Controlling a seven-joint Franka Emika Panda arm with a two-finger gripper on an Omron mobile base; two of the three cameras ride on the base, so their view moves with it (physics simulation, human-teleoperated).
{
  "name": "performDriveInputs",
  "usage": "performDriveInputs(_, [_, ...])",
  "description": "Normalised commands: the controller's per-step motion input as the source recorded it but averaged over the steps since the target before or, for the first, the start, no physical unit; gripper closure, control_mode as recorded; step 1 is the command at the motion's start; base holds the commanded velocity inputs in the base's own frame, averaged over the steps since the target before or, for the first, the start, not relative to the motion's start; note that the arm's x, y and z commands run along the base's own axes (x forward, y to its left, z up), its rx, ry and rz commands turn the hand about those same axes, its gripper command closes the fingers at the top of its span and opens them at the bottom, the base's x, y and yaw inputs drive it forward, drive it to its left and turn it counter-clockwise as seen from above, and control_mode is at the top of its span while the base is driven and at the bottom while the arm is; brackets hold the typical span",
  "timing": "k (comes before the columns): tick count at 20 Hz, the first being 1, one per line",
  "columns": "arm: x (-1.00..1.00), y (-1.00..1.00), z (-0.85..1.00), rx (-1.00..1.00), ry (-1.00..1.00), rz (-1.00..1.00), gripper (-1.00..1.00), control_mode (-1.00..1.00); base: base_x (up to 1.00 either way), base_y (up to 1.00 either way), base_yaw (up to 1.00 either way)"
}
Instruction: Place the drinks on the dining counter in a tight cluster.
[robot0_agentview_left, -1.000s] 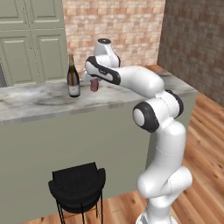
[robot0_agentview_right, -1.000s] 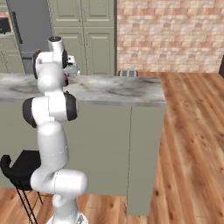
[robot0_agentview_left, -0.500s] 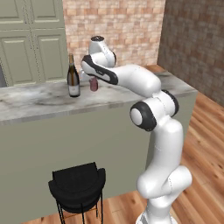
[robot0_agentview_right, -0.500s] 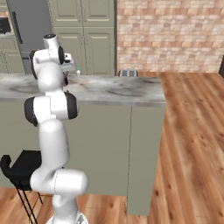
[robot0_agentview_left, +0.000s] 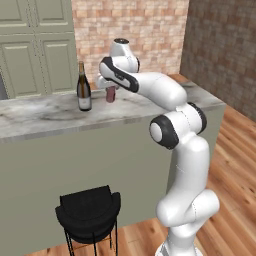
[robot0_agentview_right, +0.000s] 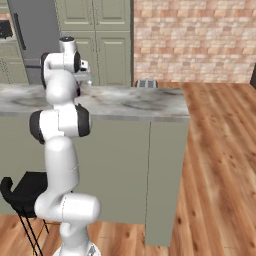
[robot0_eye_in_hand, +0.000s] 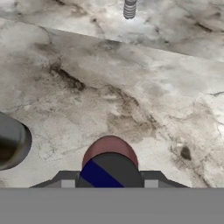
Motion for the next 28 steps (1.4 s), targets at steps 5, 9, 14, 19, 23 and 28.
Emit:
performDriveInputs(5, [0.16,-0.05,0.00,0.00,0.22,-0.02,1.00,-1.00,0.00,0.00,0.00])
performDriveInputs(9, [-0.01,0.00,0.00,-0.04,0.16,-0.02,1.00,-1.00,0.00,0.00,0.00])
performDriveInputs(14, [0.00,0.01,-0.01,-0.03,0.01,-0.02,1.00,-1.00,0.00,0.00,0.00])
performDriveInputs(19, [0.00,0.03,-0.13,0.00,-0.02,0.00,1.00,-1.00,0.00,0.00,0.00])
performDriveInputs(23, [-0.01,0.00,-0.10,0.00,0.00,0.00,1.00,-1.00,0.00,0.00,0.00])
performDriveInputs(28, [-0.09,0.10,0.00,0.00,0.00,0.00,1.00,-1.00,0.00,0.00,0.00])
